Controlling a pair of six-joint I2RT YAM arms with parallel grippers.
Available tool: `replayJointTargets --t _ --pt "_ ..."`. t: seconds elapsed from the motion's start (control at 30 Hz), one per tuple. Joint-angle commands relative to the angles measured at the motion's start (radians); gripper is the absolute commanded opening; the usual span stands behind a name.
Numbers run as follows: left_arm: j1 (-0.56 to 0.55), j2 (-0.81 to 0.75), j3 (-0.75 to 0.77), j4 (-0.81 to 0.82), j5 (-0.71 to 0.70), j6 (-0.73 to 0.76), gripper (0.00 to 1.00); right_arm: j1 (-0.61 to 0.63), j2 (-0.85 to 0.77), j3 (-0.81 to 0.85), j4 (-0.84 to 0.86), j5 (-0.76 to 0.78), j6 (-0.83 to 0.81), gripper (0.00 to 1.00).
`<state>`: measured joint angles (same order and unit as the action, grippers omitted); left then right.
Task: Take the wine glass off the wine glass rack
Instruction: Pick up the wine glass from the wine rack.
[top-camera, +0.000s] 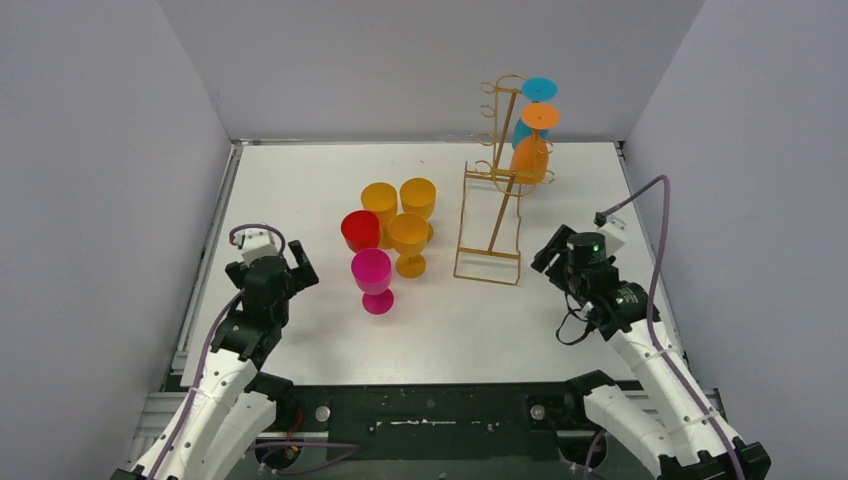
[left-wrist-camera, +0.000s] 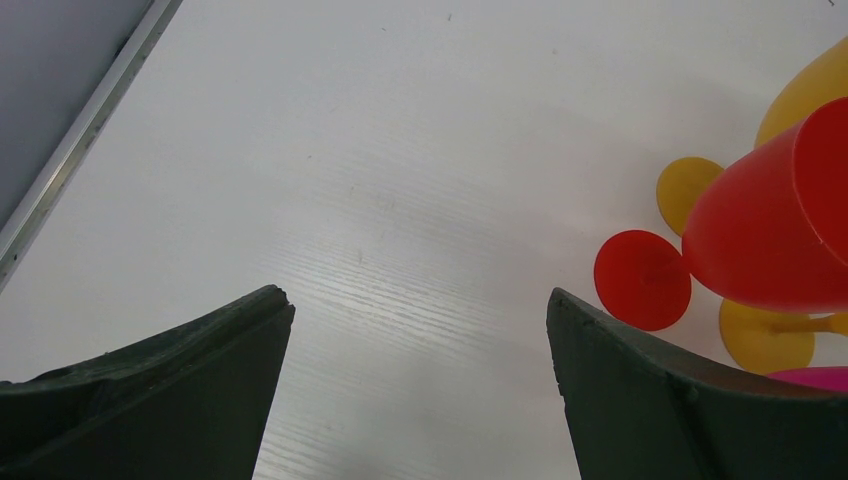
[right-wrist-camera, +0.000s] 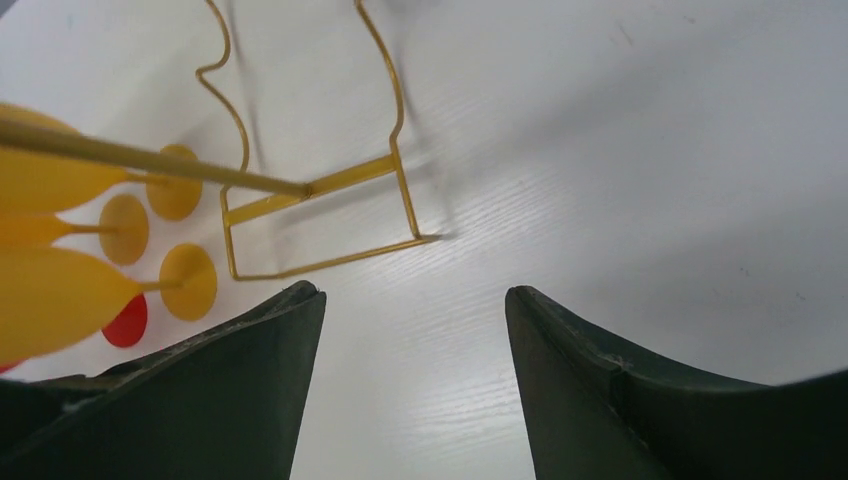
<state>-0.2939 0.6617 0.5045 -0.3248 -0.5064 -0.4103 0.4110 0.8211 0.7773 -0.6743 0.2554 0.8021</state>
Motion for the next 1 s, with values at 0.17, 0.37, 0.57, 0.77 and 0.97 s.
replayJointTargets --t 0.17,0.37,0.57,0.77,0.97 --pt "-0.007 -0.023 0.031 0.044 0.012 0.008 0.97 -0.380 0.114 0.164 0.146 -0.301 -0.014 0.73" --pt "-0.007 -0.036 0.027 0.047 0.011 0.010 0.97 -0.391 0.197 0.313 0.236 -0.219 0.058 0.74" --pt "-0.008 -0.047 0.025 0.053 0.013 0.013 0.97 -0.390 0.262 0.408 0.343 -0.187 0.070 0.73" --pt "-0.010 -0.056 0.023 0.053 0.015 0.012 0.97 -0.390 0.363 0.515 0.467 -0.292 0.040 0.69" --pt "-0.013 -0.060 0.021 0.054 0.023 0.013 0.97 -0.391 0.533 0.650 0.534 -0.462 0.078 0.62"
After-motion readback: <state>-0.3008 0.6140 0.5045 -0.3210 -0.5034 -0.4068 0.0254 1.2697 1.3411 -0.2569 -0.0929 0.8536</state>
